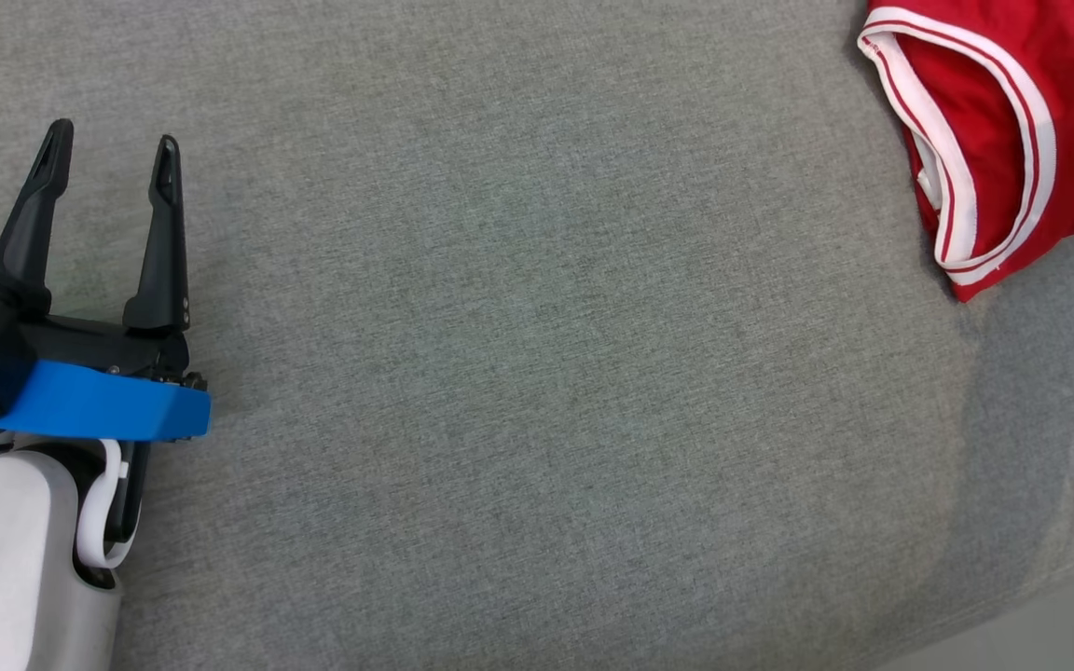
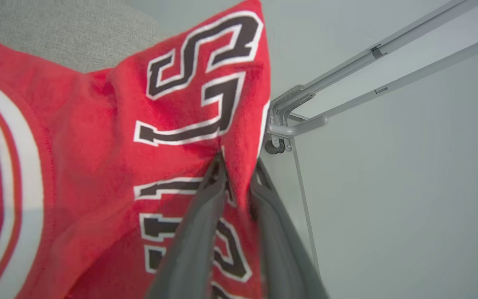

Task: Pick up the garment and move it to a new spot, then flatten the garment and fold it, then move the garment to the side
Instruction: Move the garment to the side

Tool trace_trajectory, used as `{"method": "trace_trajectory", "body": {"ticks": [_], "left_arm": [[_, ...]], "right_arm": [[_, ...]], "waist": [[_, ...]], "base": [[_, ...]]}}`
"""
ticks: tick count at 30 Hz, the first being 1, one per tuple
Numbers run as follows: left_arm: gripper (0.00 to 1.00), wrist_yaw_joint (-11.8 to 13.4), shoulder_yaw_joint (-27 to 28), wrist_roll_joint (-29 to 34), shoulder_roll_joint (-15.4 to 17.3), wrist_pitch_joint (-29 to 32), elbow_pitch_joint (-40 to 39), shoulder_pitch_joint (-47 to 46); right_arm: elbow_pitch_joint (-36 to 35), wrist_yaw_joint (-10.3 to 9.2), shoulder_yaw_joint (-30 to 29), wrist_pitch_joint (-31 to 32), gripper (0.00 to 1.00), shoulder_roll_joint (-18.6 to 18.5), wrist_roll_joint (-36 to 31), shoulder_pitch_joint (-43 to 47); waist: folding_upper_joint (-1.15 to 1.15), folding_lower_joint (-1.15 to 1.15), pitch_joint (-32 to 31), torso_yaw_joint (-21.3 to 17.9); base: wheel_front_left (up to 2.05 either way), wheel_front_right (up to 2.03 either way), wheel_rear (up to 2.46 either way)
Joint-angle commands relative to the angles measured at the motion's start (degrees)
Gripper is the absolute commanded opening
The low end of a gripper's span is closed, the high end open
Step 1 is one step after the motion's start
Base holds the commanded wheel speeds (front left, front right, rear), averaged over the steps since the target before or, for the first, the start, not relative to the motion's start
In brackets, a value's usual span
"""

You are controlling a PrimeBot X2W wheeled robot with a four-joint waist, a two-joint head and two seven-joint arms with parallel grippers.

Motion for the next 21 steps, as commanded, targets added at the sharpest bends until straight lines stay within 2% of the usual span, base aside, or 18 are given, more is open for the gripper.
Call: {"method": "trace_trajectory", "body": {"ticks": [1,7,10,15,21], "left_arm": [[1.00,0.2,0.0,-0.1,0.3,0.1,-0.3,0.3],[1.00,0.8,-0.1,-0.8,-0.5,-1.3,0.9,1.1],[1.00,0.8,-0.3,-1.3,-1.3,-2.6,2.5,2.0],[1.00,1.1,-0.7,-2.3,-3.0,-4.8,6.8,3.9],[1.00,1.6,-0.6,-3.0,-5.3,-7.1,11.9,8.2]], "right_arm": [[-0.3,-0.07,-0.9,-1.0,1.00,0.7,-1.1,-0.4],[-1.0,-0.07,-2.4,-4.2,1.00,1.2,-4.0,1.5],[-1.2,-0.07,-2.9,-5.2,1.00,2.2,-3.3,3.0],[-2.3,-0.06,-3.0,-8.0,1.00,4.4,0.3,7.1],[-8.0,-0.05,-2.1,-14.4,1.00,9.3,6.8,17.1]], "waist": [[0.00,-0.01,-0.2,0.3],[0.00,-0.01,-2.4,2.3],[0.00,-0.01,-4.6,3.5],[0.00,-0.01,-10.0,5.7],[0.00,-0.01,-18.1,8.5]], "base": [[0.00,0.00,0.00],[0.00,0.00,0.00],[0.00,0.00,0.00],[0.00,0.00,0.00],[0.00,0.00,0.00]]}}
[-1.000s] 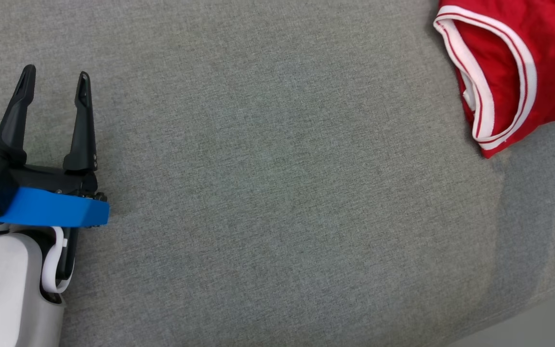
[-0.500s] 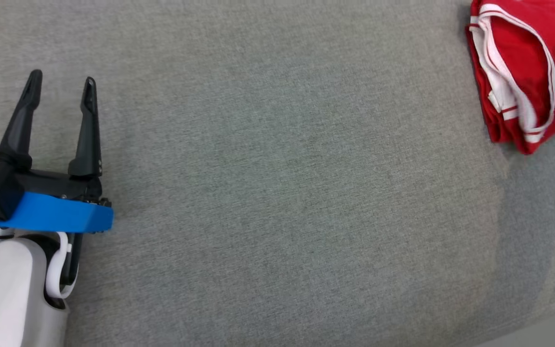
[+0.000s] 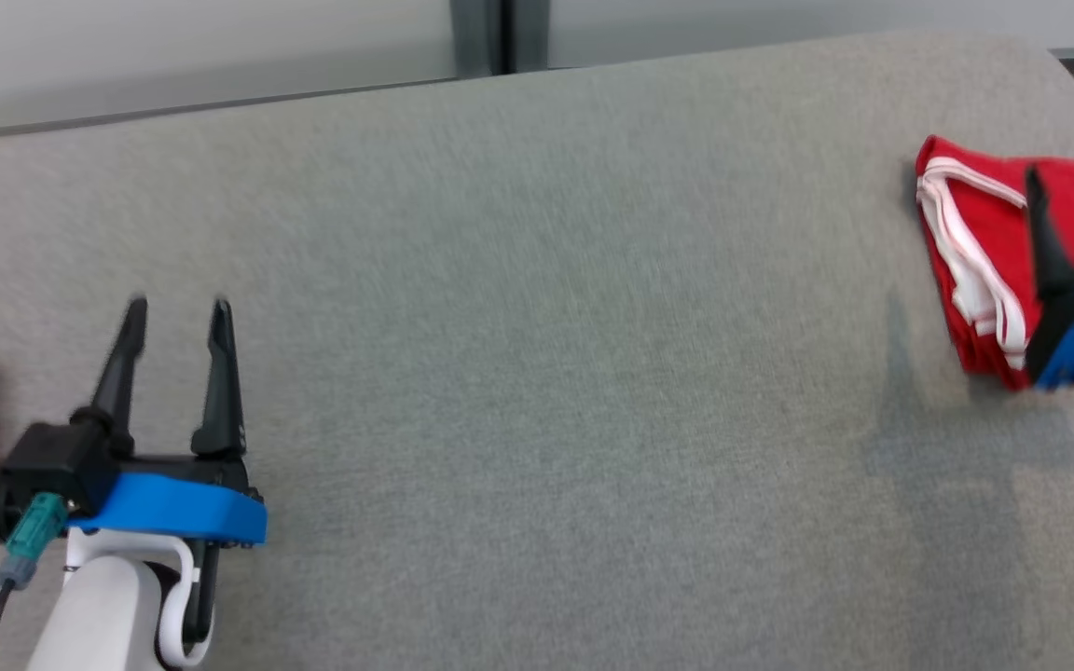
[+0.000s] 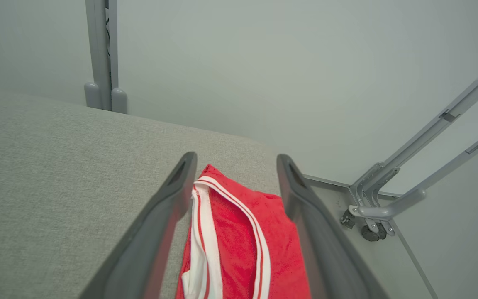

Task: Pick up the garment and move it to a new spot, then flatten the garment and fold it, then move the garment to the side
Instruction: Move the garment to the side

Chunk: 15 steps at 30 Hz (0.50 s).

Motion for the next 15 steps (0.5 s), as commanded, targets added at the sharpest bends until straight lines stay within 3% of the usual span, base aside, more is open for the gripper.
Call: {"method": "trace_trajectory", "body": {"ticks": [1,15], "left_arm": [[1.00,0.4,0.2,-0.1,-0.9,-0.6,1.1,1.7],[1.00,-0.3,0.0,-0.3,-4.5,-1.4,6.0,9.8]], "right_arm": [[-2.3,-0.01,0.3,-1.5,1.00,1.4,2.0,4.1],[-19.5,-0.01,-3.4,-5.5,1.00,13.7,5.7,28.6]], "waist": [[0.00,0.02,-2.9,0.1],[0.00,0.02,-15.1,7.8]], "base": [[0.00,0.00,0.00],[0.00,0.00,0.00]]}}
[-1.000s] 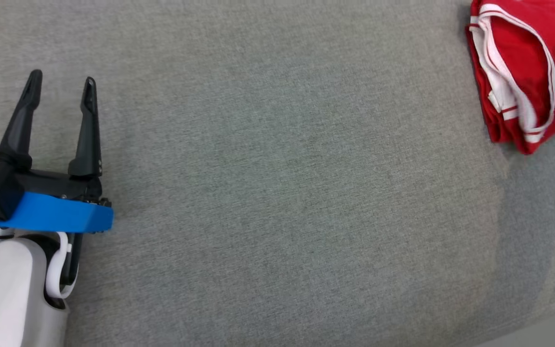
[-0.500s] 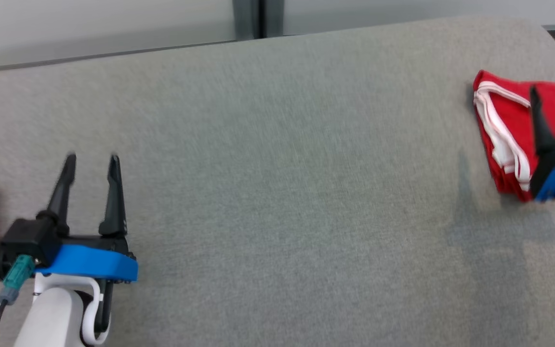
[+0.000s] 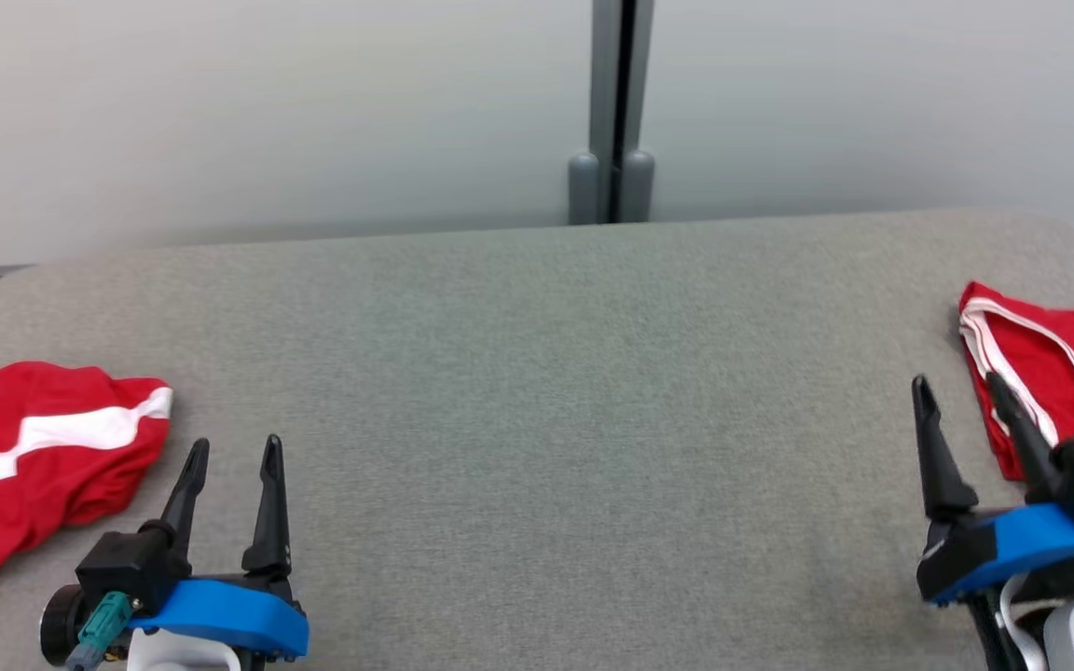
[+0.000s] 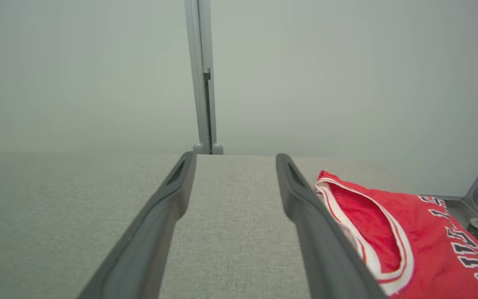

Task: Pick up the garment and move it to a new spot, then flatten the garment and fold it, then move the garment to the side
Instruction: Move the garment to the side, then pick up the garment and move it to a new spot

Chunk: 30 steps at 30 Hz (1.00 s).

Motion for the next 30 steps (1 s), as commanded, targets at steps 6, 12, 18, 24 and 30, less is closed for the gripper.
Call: {"method": "trace_trajectory", "body": {"ticks": [6,12,18,24,30], "left_arm": [[1.00,-1.0,0.0,0.3,-0.4,-0.2,2.4,1.5],[1.00,-1.4,0.4,1.0,-1.2,-0.3,3.5,1.8],[1.00,-1.6,0.6,1.7,-1.3,-0.3,4.9,1.4],[1.00,-1.6,1.0,2.2,-1.6,-0.3,5.9,0.8],[1.00,-1.8,1.4,2.3,-1.5,-0.3,6.7,0.3]], "right_arm": [[-3.8,0.00,-0.9,0.1,1.00,2.6,-0.8,8.0],[-4.4,0.00,-0.8,0.4,1.00,4.1,-1.1,11.4],[-4.4,0.00,-0.2,0.9,1.00,4.5,-1.7,12.1],[-3.7,0.00,-0.4,1.1,1.00,4.8,-3.1,12.3],[-2.3,0.00,-0.3,0.0,1.00,5.0,-3.0,11.7]], "waist": [[0.00,0.02,-3.3,2.2],[0.00,0.02,-4.3,2.2],[0.00,0.02,-4.3,1.6],[0.00,0.02,-4.2,1.5],[0.00,0.02,-4.1,1.4]], "base": [[0.00,0.00,0.00],[0.00,0.00,0.00],[0.00,0.00,0.00],[0.00,0.00,0.00],[0.00,0.00,0.00]]}}
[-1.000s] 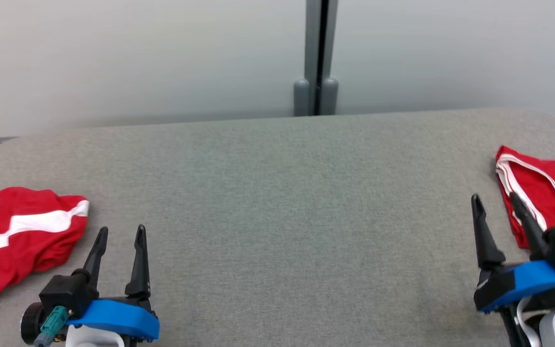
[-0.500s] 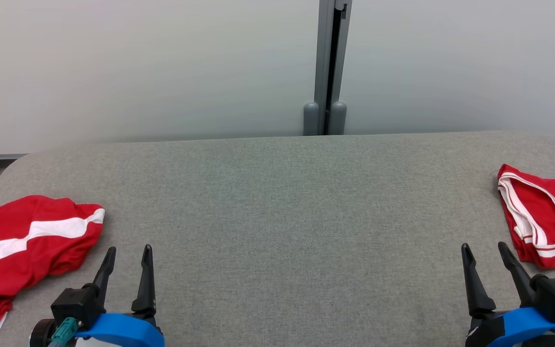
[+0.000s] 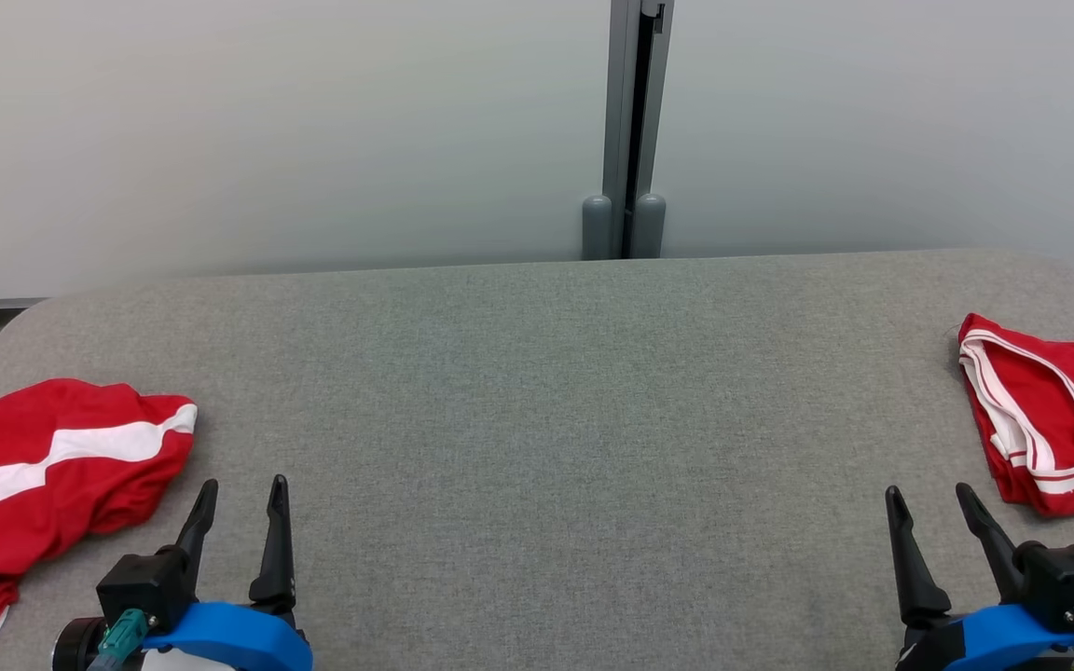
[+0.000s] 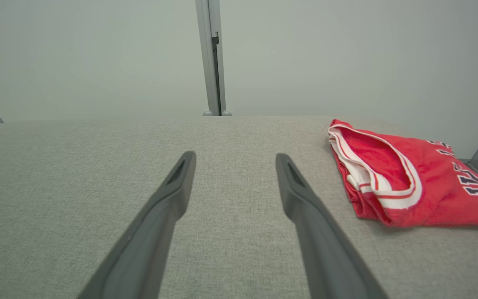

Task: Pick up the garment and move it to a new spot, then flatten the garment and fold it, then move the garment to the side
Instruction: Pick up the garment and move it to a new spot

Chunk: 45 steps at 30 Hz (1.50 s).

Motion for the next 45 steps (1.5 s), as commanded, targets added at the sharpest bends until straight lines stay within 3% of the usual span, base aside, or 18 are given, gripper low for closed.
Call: {"method": "trace_trajectory", "body": {"ticks": [1,10,18,45], "left_arm": [[1.00,-0.1,0.0,0.2,0.0,-0.2,0.3,-0.6],[1.00,-0.2,0.4,0.3,0.0,-0.2,1.5,-1.5],[1.00,-0.2,0.3,0.6,0.0,-0.2,2.1,-2.4],[1.00,-0.5,0.9,0.7,0.7,-0.3,0.0,-2.2]], "right_arm": [[0.3,0.00,-0.1,-0.6,1.00,0.2,-0.3,0.4],[1.3,0.00,-0.1,-1.4,1.00,0.4,-1.0,0.4],[1.8,0.00,1.5,-3.1,1.00,0.5,-1.1,0.3],[4.6,0.00,3.2,-6.5,1.00,0.7,-0.4,-1.5]], "waist": [[0.00,0.00,0.0,0.0],[0.00,0.00,0.1,0.7],[0.00,0.00,0.5,3.5],[0.00,0.00,2.1,22.8]], "base": [[0.00,0.00,0.00],[0.00,0.00,0.00],[0.00,0.00,0.00],[0.00,0.00,0.00]]}}
